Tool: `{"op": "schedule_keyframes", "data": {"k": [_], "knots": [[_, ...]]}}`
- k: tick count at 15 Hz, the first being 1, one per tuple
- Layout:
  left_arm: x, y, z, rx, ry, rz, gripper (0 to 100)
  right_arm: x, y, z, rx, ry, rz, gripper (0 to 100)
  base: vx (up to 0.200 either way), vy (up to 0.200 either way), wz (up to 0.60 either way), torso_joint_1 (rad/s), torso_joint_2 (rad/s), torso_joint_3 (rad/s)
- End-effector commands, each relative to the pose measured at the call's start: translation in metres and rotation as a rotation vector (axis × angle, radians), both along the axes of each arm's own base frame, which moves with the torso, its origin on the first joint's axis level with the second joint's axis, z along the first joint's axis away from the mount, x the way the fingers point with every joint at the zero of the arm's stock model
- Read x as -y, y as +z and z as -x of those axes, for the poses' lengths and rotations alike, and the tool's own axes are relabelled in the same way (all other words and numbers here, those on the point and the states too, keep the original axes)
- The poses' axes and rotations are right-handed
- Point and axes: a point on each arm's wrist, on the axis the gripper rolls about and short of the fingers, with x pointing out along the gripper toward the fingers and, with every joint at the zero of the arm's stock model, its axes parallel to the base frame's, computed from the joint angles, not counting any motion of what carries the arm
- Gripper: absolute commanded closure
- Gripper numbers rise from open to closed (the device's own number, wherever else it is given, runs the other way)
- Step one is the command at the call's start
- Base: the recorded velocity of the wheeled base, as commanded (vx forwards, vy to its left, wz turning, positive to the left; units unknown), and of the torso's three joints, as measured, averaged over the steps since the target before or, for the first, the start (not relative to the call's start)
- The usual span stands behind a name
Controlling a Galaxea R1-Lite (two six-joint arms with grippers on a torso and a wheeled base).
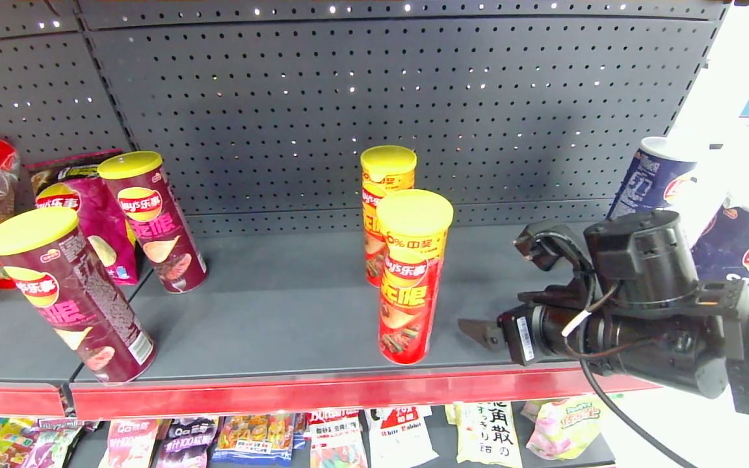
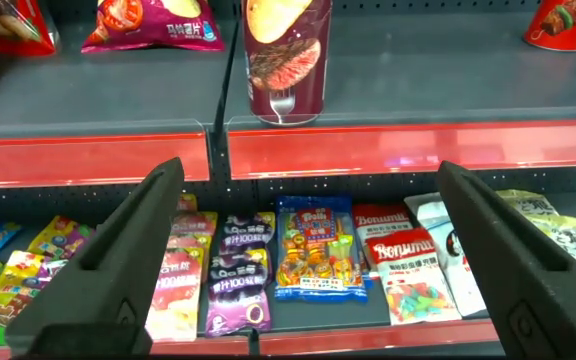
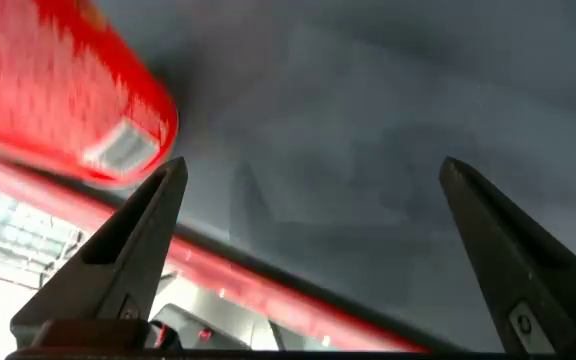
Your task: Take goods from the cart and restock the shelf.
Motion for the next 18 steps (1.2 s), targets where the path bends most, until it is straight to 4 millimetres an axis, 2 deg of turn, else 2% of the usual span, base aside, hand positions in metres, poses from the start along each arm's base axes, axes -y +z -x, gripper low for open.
{"op": "schedule_keyframes", "data": {"k": [1,6,10,13,18], "knots": [[0.0,0.0,0.0,0.0,0.0,0.0,0,-0.006,-0.007,-0.008,-0.02,0.002,0.015,0,0.0,0.0,0.0,0.0,0.0,0.0],[0.0,0.0,0.0,0.0,0.0,0.0,0,-0.01,-0.011,-0.006,-0.028,0.018,0.029,0,0.0,0.0,0.0,0.0,0.0,0.0],[0.0,0.0,0.0,0.0,0.0,0.0,0,-0.022,-0.01,0.002,-0.027,0.066,0.024,0,0.0,0.0,0.0,0.0,0.0,0.0],[0.0,0.0,0.0,0.0,0.0,0.0,0,-0.025,-0.014,0.002,-0.037,0.073,0.031,0,0.0,0.0,0.0,0.0,0.0,0.0],[0.0,0.0,0.0,0.0,0.0,0.0,0,-0.032,-0.01,-0.003,-0.02,0.082,0.017,0,0.0,0.0,0.0,0.0,0.0,0.0]]}}
